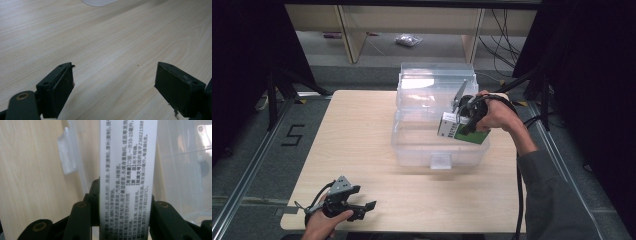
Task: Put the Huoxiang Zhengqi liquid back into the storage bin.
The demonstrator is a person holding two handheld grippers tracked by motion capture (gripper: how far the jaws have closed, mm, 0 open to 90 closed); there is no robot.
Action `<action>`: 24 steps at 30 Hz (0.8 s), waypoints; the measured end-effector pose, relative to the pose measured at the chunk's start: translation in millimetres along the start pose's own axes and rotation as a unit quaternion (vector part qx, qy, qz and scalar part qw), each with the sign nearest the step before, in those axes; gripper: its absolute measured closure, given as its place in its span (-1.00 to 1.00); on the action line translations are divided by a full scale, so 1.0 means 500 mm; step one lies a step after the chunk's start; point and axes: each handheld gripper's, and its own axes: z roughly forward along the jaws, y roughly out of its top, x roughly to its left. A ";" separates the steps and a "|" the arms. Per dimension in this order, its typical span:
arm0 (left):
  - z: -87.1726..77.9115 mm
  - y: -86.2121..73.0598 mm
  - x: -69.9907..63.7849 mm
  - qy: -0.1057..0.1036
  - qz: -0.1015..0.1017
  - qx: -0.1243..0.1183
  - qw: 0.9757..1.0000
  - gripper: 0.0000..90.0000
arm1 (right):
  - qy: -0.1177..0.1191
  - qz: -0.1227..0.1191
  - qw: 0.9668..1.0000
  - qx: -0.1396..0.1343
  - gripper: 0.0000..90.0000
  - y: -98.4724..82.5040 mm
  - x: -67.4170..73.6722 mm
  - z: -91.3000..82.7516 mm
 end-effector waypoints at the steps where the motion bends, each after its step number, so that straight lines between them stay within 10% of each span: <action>1: 0.000 0.000 0.000 0.000 0.000 0.000 1.000 -0.67 | 0.002 0.003 1.000 0.001 0.45 -0.001 -0.004 0.003; 24: 0.002 -0.001 -0.002 -0.002 -0.010 -0.013 1.000 -0.67 | 0.030 -0.003 0.999 0.029 0.45 -0.003 -0.036 0.086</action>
